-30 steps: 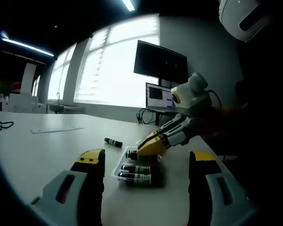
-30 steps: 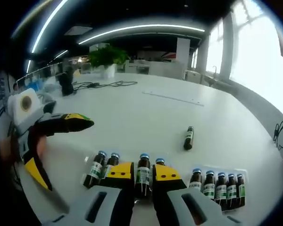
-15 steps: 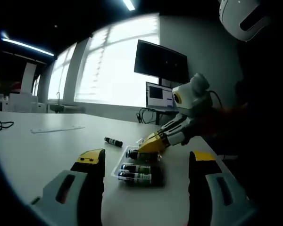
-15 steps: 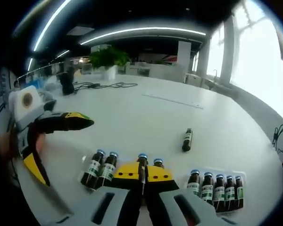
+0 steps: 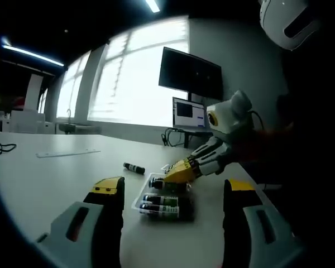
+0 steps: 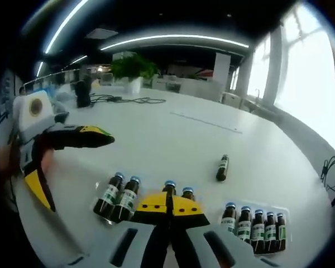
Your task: Grip medicine bottles put into box
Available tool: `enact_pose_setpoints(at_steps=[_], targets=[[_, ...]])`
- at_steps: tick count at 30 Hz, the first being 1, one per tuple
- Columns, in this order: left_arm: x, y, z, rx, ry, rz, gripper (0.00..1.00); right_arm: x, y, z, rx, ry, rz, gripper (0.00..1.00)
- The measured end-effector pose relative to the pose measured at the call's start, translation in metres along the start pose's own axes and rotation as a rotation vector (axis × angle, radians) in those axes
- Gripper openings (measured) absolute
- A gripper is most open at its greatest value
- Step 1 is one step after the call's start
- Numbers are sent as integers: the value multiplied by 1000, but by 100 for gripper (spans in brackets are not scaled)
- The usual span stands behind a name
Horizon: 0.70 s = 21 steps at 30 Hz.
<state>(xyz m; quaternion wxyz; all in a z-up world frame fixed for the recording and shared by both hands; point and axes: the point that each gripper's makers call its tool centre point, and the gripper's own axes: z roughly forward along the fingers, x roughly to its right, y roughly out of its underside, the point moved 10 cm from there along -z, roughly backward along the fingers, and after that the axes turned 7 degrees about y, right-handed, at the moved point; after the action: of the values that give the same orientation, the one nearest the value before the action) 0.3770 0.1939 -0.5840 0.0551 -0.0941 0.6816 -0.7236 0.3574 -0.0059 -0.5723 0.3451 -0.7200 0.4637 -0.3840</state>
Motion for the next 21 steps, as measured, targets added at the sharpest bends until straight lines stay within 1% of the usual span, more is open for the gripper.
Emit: enact_pose_setpoints(at_steps=[1,2,5,6,11,13,14,16,18,21], targets=[[0,0,0,0,1,0,64,-3,1,1,4,0,1,0],[0,0,0,0,1,0,64,-6,2,-2,14,-10,-29,0],[0,0,0,-1,1,0,64,-3,2,0,16,-10,-12,0],[0,0,0,-1,1,0,64,-1,3,-1,5,19,10,0],[1,0,0,-1,3,2,64,1,2,0,-5,19,27,0],[1,0,0,-2,1,3,64,1,-1,-1,-11,5,64,1],[0,0,0,-2,0,3,64,2,-7,-3,37,-16,114,6],[0,0,0,-3,-2,2,64,7,-12,-5,31,-11,152,5],[0,0,0,-3,-3,3,64,10,-15,-4,38,4,138,4],[0,0,0,0,-2,4,64,12,-12,0,29,3,135,4]])
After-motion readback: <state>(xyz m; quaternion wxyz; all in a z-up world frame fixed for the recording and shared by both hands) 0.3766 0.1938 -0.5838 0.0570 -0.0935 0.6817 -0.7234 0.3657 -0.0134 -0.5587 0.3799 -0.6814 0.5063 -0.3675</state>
